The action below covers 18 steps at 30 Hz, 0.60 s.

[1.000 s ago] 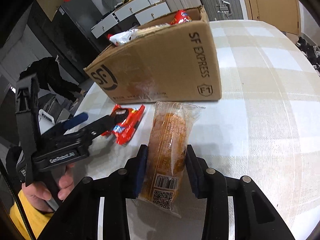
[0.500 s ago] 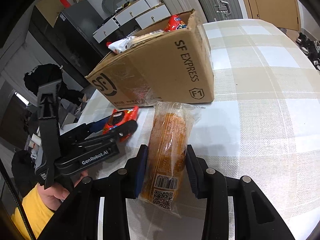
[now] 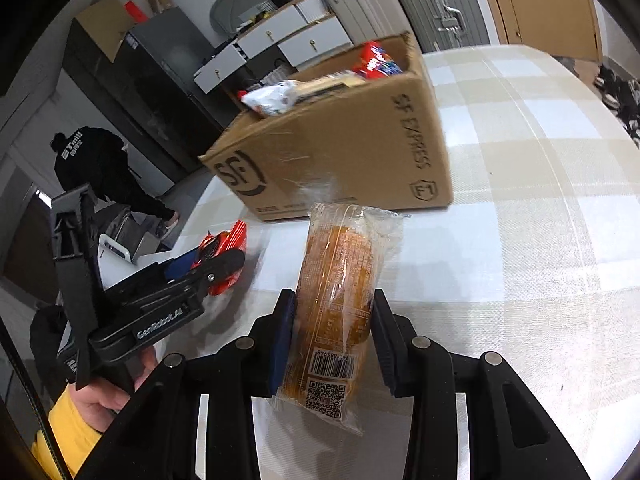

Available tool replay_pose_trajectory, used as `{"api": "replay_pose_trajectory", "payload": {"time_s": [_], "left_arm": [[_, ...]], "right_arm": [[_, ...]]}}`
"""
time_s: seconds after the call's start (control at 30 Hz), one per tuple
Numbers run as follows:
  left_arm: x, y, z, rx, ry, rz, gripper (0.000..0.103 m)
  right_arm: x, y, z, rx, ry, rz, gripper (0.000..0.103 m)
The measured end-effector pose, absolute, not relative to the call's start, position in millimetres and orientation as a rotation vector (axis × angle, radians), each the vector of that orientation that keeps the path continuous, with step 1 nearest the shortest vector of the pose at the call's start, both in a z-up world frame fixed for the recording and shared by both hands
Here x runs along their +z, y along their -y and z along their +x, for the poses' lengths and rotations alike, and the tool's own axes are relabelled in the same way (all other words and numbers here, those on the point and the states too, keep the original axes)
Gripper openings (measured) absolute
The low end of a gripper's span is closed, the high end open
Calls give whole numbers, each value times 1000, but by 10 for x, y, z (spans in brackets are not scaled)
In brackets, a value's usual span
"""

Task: Organize snacks
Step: 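Grasp the red Oreo cookie pack with the left tool while the right tool grasps the bread roll, then carry both packs over the SF box and lower them inside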

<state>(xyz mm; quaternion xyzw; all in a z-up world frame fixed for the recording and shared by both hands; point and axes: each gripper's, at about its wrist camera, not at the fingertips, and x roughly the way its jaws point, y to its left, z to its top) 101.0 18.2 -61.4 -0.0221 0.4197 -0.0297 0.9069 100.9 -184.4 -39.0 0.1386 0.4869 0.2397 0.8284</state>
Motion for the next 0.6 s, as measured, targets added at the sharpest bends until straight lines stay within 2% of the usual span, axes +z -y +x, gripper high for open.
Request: {"api": "replay_pose_trajectory", "payload": {"time_s": [0.33, 0.6], "left_arm": [[-73, -313, 196, -100, -755, -114, 47], [54, -251, -404, -137, -748, -144, 47]], "right_arm": [[-15, 1946, 584, 544, -930, 388, 37], [108, 2028, 251, 532, -912, 429, 37]]}}
